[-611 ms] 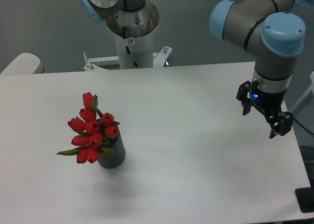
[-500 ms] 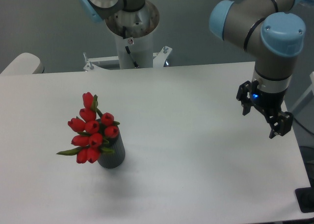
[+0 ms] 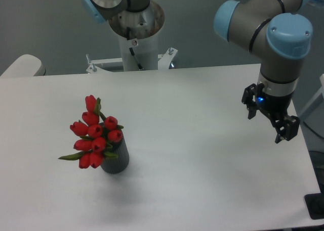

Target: Pick up the flowers from the vase

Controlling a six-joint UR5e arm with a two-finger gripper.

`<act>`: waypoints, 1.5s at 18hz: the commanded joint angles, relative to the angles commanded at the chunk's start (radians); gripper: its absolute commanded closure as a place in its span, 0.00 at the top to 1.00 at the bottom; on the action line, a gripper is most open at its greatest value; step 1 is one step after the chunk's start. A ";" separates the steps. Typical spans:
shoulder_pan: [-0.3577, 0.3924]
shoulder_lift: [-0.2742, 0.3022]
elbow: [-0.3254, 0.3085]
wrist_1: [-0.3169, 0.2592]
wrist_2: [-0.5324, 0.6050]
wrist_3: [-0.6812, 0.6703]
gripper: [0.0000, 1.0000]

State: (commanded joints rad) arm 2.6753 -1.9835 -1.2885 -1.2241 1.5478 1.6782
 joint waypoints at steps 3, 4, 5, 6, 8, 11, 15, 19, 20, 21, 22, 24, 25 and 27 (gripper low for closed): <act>0.001 0.025 -0.026 -0.002 -0.056 -0.003 1.00; 0.005 0.035 -0.041 -0.002 -0.087 -0.015 1.00; 0.008 0.044 -0.054 -0.002 -0.119 -0.049 1.00; 0.009 0.052 -0.066 -0.002 -0.155 -0.086 1.00; 0.008 0.063 -0.083 -0.002 -0.210 -0.136 1.00; 0.009 0.081 -0.097 -0.008 -0.279 -0.233 1.00; 0.021 0.089 -0.124 -0.006 -0.490 -0.426 1.00; 0.002 0.124 -0.134 0.023 -0.554 -0.627 1.00; -0.003 0.126 -0.135 0.047 -0.555 -0.655 1.00; -0.008 0.130 -0.141 0.061 -0.557 -0.672 1.00; -0.018 0.132 -0.143 0.064 -0.558 -0.690 1.00; -0.031 0.144 -0.167 0.072 -0.554 -0.684 1.00; -0.032 0.159 -0.187 0.077 -0.557 -0.675 1.00; -0.035 0.166 -0.231 0.104 -0.566 -0.654 1.00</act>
State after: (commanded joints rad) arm 2.6400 -1.8178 -1.5200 -1.1199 0.9818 1.0246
